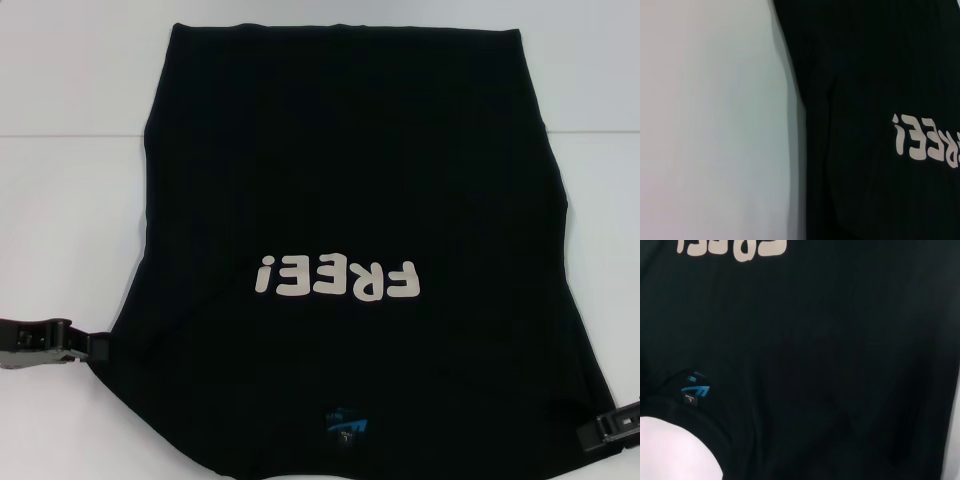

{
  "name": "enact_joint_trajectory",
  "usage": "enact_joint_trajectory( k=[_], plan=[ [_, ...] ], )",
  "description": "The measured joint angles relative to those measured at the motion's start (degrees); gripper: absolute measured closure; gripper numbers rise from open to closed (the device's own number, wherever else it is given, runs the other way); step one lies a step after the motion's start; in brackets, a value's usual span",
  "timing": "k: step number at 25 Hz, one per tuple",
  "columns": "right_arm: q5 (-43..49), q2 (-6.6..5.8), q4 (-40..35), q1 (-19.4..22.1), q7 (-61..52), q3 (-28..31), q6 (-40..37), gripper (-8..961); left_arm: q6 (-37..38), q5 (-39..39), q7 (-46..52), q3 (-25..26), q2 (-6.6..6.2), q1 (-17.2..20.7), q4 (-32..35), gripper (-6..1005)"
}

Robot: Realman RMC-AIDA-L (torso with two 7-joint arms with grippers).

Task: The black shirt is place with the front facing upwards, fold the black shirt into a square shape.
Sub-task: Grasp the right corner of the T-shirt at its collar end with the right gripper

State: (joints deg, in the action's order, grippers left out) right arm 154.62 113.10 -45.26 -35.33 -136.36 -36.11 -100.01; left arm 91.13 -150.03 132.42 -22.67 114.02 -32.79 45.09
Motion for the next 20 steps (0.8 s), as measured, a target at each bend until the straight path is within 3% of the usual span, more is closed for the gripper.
enact_joint_trajectory(
  k=[12, 20],
  plan=[
    [-0.82, -0.75, 0.00, 0.49, 1.01, 0.52, 0.46, 30, 0.01, 0.00, -0.12, 0.00, 0.15, -0.07, 0.00, 967],
    [-0.56, -0.40, -0.01, 0.03, 1.01, 0.00, 0.62, 30, 0.00, 0.13, 0.02, -0.05, 0.15, -0.22, 0.00, 967]
  ],
)
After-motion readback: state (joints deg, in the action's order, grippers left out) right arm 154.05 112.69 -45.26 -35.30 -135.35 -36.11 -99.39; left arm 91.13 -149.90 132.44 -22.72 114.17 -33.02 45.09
